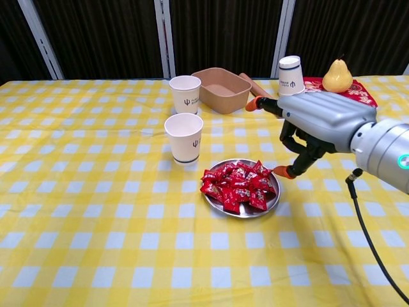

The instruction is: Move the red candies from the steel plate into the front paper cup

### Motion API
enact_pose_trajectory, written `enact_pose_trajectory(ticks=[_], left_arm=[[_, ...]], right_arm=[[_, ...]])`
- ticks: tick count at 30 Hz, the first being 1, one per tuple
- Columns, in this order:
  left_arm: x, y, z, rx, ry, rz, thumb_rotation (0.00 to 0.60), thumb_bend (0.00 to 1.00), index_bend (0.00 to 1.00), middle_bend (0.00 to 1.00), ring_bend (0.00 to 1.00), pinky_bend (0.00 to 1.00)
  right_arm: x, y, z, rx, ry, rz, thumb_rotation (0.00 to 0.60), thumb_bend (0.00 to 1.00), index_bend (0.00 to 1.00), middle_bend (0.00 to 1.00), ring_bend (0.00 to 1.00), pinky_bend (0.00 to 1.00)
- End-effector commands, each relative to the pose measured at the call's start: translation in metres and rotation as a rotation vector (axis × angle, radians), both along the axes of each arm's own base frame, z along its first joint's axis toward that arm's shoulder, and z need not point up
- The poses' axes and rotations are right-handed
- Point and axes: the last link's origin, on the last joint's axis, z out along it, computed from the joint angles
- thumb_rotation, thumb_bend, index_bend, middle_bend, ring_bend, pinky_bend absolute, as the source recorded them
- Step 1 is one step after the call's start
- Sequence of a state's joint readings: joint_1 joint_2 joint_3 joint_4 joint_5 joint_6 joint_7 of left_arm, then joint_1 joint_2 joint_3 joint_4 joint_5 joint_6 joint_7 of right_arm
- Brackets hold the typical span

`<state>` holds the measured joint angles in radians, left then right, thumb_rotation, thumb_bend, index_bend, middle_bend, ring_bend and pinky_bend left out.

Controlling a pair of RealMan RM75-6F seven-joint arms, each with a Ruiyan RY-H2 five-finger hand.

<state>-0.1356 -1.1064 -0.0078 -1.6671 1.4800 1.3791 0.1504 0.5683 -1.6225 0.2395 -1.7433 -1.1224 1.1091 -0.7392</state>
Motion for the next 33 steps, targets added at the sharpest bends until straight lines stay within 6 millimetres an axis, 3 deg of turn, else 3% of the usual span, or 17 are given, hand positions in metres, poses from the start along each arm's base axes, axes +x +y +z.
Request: enact_pose_trajectory(ticks=[1, 6, 12, 22, 33], left_arm=[[0.0, 0.0, 0.0, -0.001, 0.0, 0.001, 0.6, 0.0, 0.0, 0.0, 0.0, 0.0], [0.0, 0.0, 0.0, -0.004, 0.001, 0.006, 0.6, 0.0, 0.0, 0.0, 0.0, 0.0], [0.0, 0.0, 0.0, -0.005, 0.0, 0.004, 0.6, 0.0, 0.0, 0.0, 0.0, 0.0], [0.0, 0.0, -0.001, -0.006, -0.002, 0.003, 0.6, 0.0, 0.0, 0.0, 0.0, 0.0], [0.0, 0.001, -0.001, -0.005, -0.002, 0.006, 0.6, 0.0, 0.0, 0.0, 0.0, 0.0]], right_arm=[[0.01, -0.003, -0.006, 0.025, 0.016, 0.003, 0.6, 0.31, 0.12, 0.87, 1.0, 0.95], [0.02, 0.003, -0.016, 0.116, 0.025, -0.056, 0.6, 0.3, 0.12, 0.87, 1.0, 0.95], [0.033, 0.005, -0.026, 0.227, -0.098, -0.176, 0.6, 0.31, 0.12, 0.87, 1.0, 0.95], [0.029, 0.0, -0.045, 0.278, -0.209, -0.257, 0.6, 0.31, 0.12, 0.87, 1.0, 0.95], [0.027, -0.008, -0.053, 0.282, -0.247, -0.282, 0.6, 0.31, 0.12, 0.87, 1.0, 0.95]])
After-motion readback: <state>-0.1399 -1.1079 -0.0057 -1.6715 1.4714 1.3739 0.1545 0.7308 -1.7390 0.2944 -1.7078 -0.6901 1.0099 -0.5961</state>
